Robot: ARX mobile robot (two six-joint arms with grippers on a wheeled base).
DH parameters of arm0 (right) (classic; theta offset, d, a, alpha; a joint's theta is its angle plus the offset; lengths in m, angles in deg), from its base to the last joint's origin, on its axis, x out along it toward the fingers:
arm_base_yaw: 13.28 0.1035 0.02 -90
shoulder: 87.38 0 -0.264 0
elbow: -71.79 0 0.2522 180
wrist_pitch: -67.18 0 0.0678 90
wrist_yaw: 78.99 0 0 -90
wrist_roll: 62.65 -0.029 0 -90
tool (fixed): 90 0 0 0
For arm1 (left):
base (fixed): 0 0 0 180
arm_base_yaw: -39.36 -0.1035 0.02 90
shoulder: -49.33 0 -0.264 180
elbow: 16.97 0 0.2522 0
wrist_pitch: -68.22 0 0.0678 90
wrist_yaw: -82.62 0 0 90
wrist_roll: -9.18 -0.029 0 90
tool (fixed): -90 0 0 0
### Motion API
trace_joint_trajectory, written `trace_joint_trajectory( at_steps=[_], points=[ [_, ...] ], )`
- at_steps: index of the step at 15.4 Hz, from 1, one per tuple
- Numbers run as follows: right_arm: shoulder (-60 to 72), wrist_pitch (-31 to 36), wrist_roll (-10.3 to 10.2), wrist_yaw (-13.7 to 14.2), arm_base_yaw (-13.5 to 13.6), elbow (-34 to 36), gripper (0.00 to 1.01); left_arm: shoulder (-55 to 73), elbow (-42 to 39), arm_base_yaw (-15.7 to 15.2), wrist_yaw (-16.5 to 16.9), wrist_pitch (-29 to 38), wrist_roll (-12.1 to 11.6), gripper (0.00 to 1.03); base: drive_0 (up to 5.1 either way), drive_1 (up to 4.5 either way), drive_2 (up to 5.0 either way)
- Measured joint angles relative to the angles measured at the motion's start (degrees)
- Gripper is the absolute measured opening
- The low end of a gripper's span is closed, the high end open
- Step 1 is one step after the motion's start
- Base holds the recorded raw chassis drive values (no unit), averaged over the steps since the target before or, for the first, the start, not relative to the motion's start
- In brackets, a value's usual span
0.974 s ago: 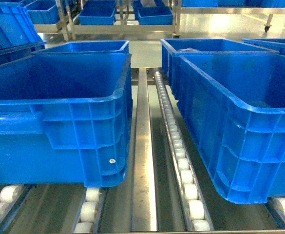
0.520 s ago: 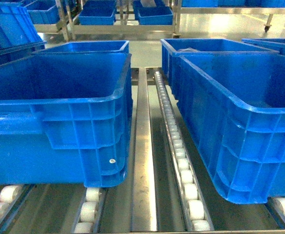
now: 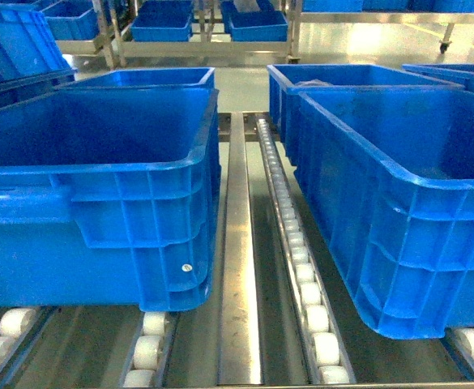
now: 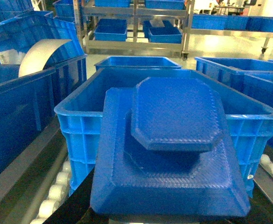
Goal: Sort blue parts and orange caps into right shelf containers
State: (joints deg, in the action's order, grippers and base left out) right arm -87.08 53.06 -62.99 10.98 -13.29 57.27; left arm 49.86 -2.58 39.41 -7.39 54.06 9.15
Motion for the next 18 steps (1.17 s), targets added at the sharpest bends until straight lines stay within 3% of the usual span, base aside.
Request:
trace_joint_trajectory(
  at_steps=[2,3,4,5,7,10,11,12,15,16,17,18],
  points=[
    [0.0,0.0,0.0,0.0,0.0,0.0,0.45,0.0,0.0,0.0,-0.1,0.1,0.0,0.42,0.0,0.0,0.0],
    [0.0,1.0,1.0,0.7,0.4,0.0,0.45,0.7,0.0,1.8,-4.1,2.9,1.0,0.42,0.0,0.0,0.0],
    [0.6,4.0,3.1,2.9,2.6,-0.1,0.45,4.1,0.2,5.5,-8.9,9.9,2.6,0.42,0.0,0.0,0.0],
    [3.1,6.1,3.7,2.8,4.7,-0.7,0.45,10.1,0.9,7.9,-10.1,15.6,3.3,0.42,0.0,0.0,0.0],
    [11.0,13.1,3.8,2.1,5.5,-2.6,0.45,21.3,3.3,8.2,-9.9,25.3,3.5,0.42,0.0,0.0,0.0],
    [37.7,32.8,3.8,-6.1,3.3,-15.0,0.45,50.6,19.9,6.1,-3.4,45.7,3.1,0.42,0.0,0.0,0.0],
    [48.7,37.2,3.8,-6.7,3.2,-20.2,0.45,61.7,27.5,5.0,-0.9,45.7,2.2,0.42,0.0,0.0,0.0],
    [57.6,37.5,3.8,-6.7,3.2,-25.1,0.45,71.1,33.9,4.3,-0.4,44.1,2.2,0.42,0.0,0.0,0.0],
    [80.3,35.0,3.4,-3.1,3.3,-38.6,0.45,92.8,48.5,3.9,-2.1,37.1,4.3,0.42,0.0,0.0,0.0],
    [83.4,35.6,3.4,-2.5,3.3,-40.0,0.45,93.4,48.9,4.3,-2.1,37.0,4.7,0.48,0.0,0.0,0.0],
    [84.2,35.3,3.4,-2.6,3.4,-40.0,0.52,92.7,48.9,4.5,-1.9,38.0,5.6,0.61,0.0,0.0,0.0],
    [84.1,36.4,2.8,-5.0,3.3,-40.0,0.63,91.5,48.9,4.5,-1.5,37.9,6.0,0.72,0.0,0.0,0.0]
  ],
)
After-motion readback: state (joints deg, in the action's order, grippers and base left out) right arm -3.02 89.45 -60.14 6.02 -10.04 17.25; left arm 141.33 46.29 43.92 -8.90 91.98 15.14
